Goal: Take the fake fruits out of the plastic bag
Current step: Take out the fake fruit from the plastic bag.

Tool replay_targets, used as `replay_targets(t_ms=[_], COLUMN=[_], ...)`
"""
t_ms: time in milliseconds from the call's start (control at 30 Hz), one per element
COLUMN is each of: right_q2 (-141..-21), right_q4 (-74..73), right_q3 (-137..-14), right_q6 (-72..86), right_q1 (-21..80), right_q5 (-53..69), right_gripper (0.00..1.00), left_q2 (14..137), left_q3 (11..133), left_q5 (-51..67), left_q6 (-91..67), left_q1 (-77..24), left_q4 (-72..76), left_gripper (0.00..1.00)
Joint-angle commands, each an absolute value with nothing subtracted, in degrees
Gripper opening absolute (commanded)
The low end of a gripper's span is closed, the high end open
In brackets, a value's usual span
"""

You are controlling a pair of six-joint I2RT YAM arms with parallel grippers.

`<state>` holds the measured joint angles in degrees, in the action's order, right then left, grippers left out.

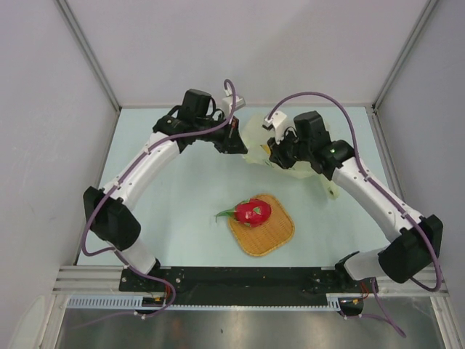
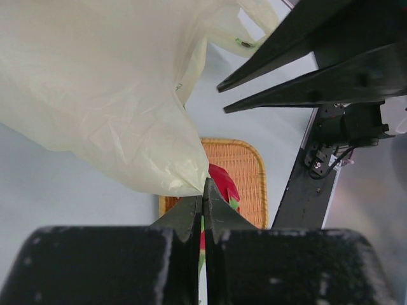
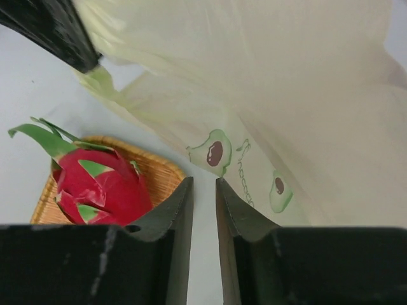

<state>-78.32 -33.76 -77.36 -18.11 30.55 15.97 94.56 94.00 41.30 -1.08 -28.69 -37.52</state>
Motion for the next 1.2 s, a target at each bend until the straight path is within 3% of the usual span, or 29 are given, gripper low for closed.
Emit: replay_targets(t_ms=[0,167,233,300,700,833,967,1033,1167], right_q2=[-79.97,-89.02,-92.27,-97.19,-113.19,-114.43,-112.94,-108.66,-103.46], right_q4=[-28.32,-17.62,-12.42,-6.69,-7.03,-11.59,-6.37,-3.44,-12.96], right_q3=[-73.84,-73.30,-73.39,-74.35,-85.78,-87.98,-85.88,-82.45,-82.18], right_q6=[-19.86,-19.78,-18.99,-19.07,-20.48,-22.06,-24.78,-28.28,-31.19], right_q1=[29.45,26.55,24.62,23.47,19.17,18.46,19.95,20.82,21.27], right_q5=[13.30,3.44,-3.31,-7.10,-1.43,2.73,-15.57,-18.80,-2.80], right_gripper=[0.24,0.22,0.12,0.08,0.10,0.16,0.15,0.13,0.22], left_q2=[93.34,94.39,94.31,93.87,96.59,98.34,98.88,98.62,97.47], left_q3=[98.34,98.88,98.35,97.12,94.13,98.86,102.21,103.18,101.61], left_q5=[43.86,41.94,40.87,36.93,30.32,29.88,32.95,33.66,40.06], left_q6=[3.07,8.78,12.28,14.75,17.23,16.44,15.47,13.28,10.11], left_q1=[-28.39,-28.48,-28.48,-28.74,-29.79,-29.79,-29.79,-29.79,-29.79], left_q4=[-41.21,-45.96,-46.67,-47.02,-47.11,-46.58,-45.54,-44.39,-40.44], left_gripper=[0.00,0.01,0.00,0.00,0.00,0.00,0.00,0.00,0.00])
